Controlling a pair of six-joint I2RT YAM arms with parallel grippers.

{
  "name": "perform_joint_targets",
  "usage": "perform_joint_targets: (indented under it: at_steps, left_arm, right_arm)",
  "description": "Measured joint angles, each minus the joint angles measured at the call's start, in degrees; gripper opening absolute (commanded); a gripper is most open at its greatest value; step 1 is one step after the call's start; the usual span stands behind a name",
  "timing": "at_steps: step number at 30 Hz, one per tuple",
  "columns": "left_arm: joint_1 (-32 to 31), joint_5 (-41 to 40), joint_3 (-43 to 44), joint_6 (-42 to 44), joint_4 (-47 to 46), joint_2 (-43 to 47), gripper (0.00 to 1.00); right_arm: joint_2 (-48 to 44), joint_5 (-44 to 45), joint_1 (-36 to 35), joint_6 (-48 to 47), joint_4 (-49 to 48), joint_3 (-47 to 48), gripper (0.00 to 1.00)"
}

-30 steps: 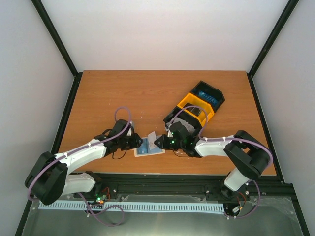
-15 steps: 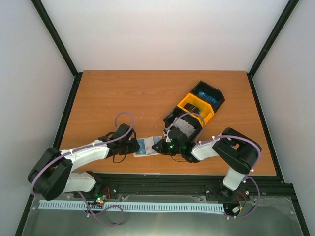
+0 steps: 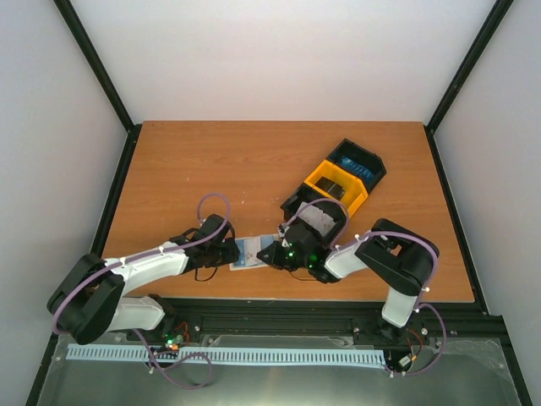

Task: Put the credit cards into the card holder
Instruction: Insert the credit card into the card holder.

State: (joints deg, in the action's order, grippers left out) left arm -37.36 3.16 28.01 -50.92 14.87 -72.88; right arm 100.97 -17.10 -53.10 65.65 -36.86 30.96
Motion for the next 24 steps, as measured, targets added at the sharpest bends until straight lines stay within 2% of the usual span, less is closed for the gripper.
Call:
perform_joint_targets:
  at_steps: [7,9,12,13,17,24]
  left_arm:
    - [0.0,0.5,-1.2,0.0,-1.4,1.0,0.28]
    - [0.0,0.5,-1.7,0.0,-2.1,1.5,0.28]
    - [0.0,0.5,-2.3,0.0,-2.8,1.9,0.28]
    - [0.0,0.5,-2.4,0.0,-2.9,2.0,0.28]
    - [0.0,0.5,-2.7,0.0,-3.0,2.4,0.28]
    - [-0.1,0.5,-3.1,0.5,-2.9,3.2,0.28]
  right_arm:
    - [3.0,-0.1,-1.6,0.1,0.0,2.6,0.12]
    - [3.2,-0.2,-2.5,-0.3,1.4,3.5,0.18]
    - [3.1,-0.1,-3.2,-1.2,3.5,4.8,0.35]
    - [2.8,-0.1,-3.3,-1.8,4.7,5.5,0.37]
    - [0.6,2.8,-4.3,-3.4,11.9,8.2,0.43]
    - [-2.2,10.4,-6.2,-6.3,27.0,13.5,0.44]
